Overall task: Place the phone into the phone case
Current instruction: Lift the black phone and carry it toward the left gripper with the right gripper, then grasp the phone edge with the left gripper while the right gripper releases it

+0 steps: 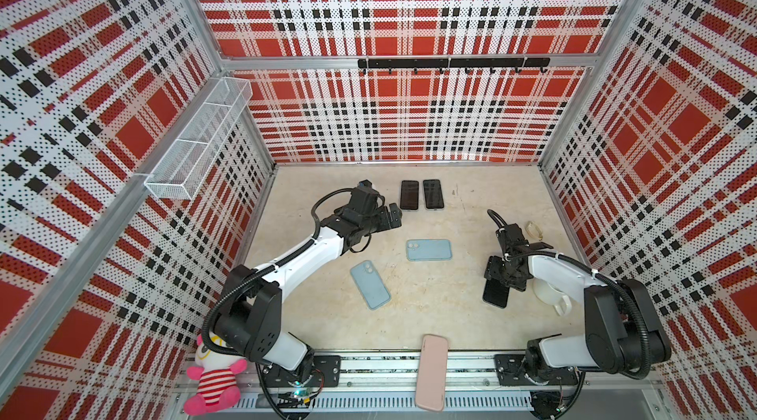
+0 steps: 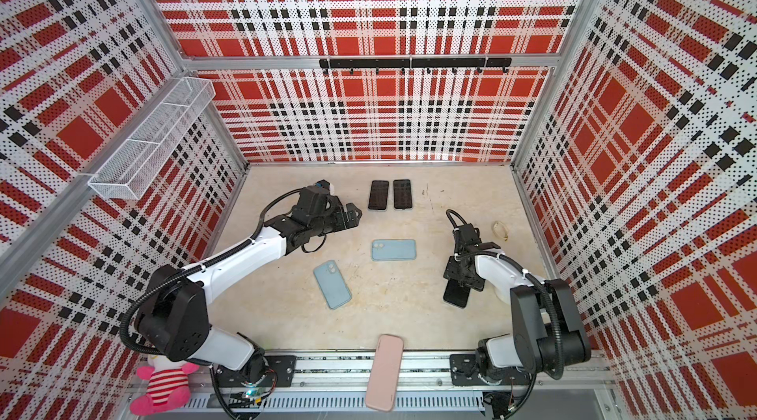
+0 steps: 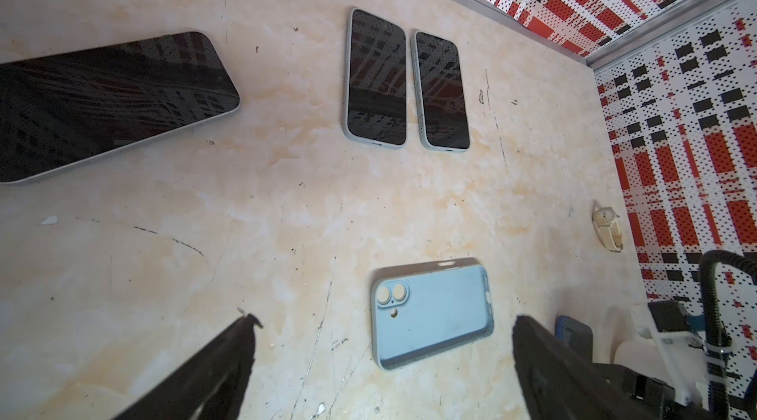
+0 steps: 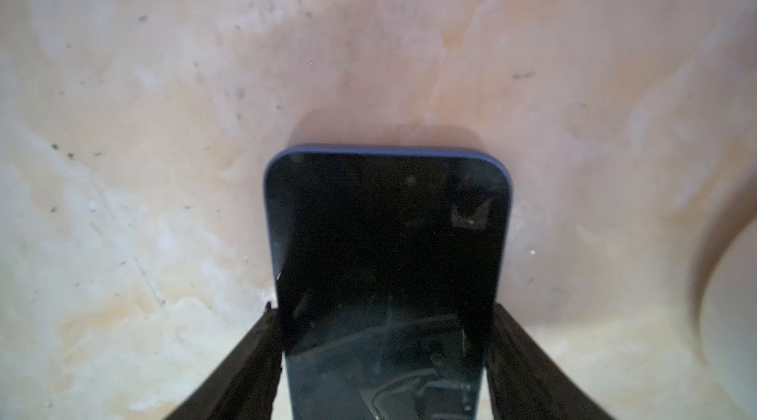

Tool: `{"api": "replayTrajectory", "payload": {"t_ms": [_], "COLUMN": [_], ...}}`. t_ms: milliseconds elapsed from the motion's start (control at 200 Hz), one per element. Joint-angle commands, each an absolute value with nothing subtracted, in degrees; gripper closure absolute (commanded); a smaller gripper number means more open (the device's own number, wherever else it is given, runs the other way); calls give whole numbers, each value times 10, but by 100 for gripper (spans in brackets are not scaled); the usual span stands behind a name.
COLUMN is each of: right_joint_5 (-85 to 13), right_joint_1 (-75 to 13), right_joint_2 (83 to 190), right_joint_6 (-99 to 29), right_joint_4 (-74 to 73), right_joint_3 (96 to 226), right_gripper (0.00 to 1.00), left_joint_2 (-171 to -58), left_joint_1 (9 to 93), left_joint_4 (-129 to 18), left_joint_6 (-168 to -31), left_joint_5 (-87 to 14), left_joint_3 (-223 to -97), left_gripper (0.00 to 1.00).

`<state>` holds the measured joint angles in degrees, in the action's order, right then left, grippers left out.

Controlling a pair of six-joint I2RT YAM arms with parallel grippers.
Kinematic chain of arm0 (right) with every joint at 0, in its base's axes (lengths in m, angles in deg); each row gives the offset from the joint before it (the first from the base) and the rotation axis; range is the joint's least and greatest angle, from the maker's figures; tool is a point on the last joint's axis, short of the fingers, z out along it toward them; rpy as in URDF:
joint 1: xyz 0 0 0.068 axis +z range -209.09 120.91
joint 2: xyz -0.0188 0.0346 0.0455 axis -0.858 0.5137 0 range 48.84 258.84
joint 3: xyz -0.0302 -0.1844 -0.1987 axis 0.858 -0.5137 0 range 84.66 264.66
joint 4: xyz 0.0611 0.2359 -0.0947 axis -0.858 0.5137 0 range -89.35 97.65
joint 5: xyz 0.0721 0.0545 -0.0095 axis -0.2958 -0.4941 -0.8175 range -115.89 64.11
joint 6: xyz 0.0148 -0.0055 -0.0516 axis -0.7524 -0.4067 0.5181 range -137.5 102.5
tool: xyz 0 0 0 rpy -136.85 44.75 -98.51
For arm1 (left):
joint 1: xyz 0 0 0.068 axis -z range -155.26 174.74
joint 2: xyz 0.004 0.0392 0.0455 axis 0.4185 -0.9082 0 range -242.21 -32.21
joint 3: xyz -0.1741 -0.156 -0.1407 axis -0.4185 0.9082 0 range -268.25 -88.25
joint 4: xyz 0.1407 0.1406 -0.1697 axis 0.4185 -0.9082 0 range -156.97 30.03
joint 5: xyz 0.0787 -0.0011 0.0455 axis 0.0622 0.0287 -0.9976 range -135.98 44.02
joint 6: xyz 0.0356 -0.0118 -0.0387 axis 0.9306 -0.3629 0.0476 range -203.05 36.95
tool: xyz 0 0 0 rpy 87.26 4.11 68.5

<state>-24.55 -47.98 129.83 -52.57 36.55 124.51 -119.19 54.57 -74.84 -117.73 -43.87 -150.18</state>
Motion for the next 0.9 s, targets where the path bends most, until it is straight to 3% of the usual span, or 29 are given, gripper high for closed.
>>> {"api": "replayTrajectory", "payload": {"t_ms": [0,60,135,316,626,897], "right_joint_5": [-333,-359,-388,-434,-518,-610], "right_joint_1": [-479,-479,-479,-465,-363,-327], "right_joint_2": [1316,1314,1317,1357,1429,1460], "right_joint_6": [-455,-413,-367,-291,-62,78], "right_joint_4": [370,373,371,344,266,245], "right_joint_3": [1263,1282,1303,1373,1476,1512], "right_gripper": [36,38,49,64,69,72], "left_joint_2": [-1189,-1196,-1209,-1219,-1251,-1284], "left_joint_1": [552,552,548,514,476,492], "left_joint_4": [-737,-737,-737,-788,-845,-847], "left_joint_6": [-1183,-1183,-1184,-1182,-1162,-1149], "left_joint_5": [-435,-411,-365,-231,-68,-31], "left_joint_3": [-1514,-1523,-1539,-1581,-1604,-1602], "left_gripper": [0,0,1,3,7,15]}}
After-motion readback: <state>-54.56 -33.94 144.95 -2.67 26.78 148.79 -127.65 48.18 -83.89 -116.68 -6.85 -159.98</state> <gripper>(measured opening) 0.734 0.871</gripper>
